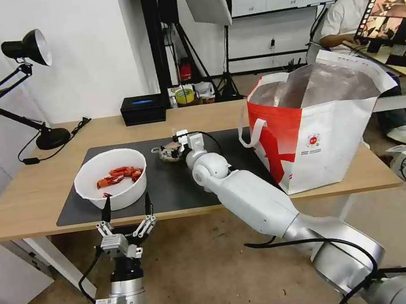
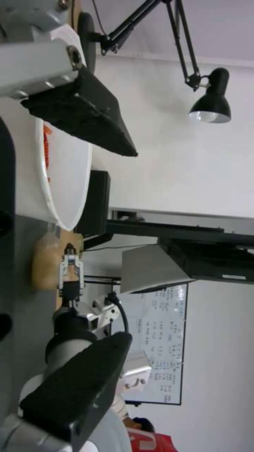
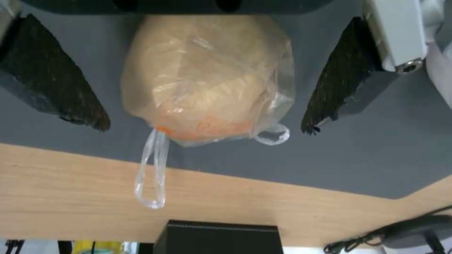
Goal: Pick up the trash from the table and place it into the takeout bag.
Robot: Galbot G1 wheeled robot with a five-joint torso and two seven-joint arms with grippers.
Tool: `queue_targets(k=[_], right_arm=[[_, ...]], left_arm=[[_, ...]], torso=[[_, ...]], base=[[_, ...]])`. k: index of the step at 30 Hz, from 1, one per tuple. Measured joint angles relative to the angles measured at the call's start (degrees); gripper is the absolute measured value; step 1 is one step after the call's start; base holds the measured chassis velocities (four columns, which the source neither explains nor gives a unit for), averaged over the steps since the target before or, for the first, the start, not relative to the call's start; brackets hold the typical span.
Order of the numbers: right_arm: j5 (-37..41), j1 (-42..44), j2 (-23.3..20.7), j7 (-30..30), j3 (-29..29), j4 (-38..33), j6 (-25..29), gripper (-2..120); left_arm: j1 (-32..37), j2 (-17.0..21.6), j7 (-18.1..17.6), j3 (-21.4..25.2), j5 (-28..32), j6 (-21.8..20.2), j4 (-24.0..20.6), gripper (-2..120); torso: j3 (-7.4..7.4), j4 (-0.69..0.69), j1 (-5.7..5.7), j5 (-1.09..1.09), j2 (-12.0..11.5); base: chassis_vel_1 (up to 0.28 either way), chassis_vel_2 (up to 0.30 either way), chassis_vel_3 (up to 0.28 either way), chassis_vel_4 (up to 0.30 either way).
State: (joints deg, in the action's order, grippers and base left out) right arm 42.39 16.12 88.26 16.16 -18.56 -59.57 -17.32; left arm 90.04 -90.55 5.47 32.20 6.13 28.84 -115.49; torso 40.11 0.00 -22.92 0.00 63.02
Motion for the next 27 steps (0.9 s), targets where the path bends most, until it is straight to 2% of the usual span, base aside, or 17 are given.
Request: queue_targets(k=[9, 22, 25, 27], right_arm=[[-0.65, -0.48, 1.55, -1.28, 0.15, 3.58, 0.63, 100], [-0.87, -0.29, 1.76, -1.85, 0.15, 5.05, 1.01, 99], [-0.89, -0.05, 1.75, -1.87, 0.19, 5.22, 0.99, 92], [-0.89, 0.26, 1.74, -2.07, 0.16, 5.24, 0.64, 83]], left_arm=[[-0.27, 0.00, -0.01, 0.00, 0.09, 0.06, 0.43, 100], [-0.32, -0.39, -0.02, -0.04, 0.10, 0.30, 0.81, 100], [-0.27, -0.42, -0.02, -0.05, 0.10, 0.51, 0.79, 100], [-0.23, -0.41, -0.03, -0.05, 0.09, 0.56, 0.68, 100]], torso=[[0.00, 0.00, 0.00, 0.00, 0.00], [0.00, 0.00, 0.01, 0.00, 0.00], [0.00, 0.00, 0.01, 0.00, 0.00], [0.00, 0.00, 0.01, 0.01, 0.00]], base=[[0.000, 0.000, 0.000, 0.000], [0.000, 0.000, 0.000, 0.000], [0.000, 0.000, 0.000, 0.000], [0.000, 0.000, 0.000, 0.000]])
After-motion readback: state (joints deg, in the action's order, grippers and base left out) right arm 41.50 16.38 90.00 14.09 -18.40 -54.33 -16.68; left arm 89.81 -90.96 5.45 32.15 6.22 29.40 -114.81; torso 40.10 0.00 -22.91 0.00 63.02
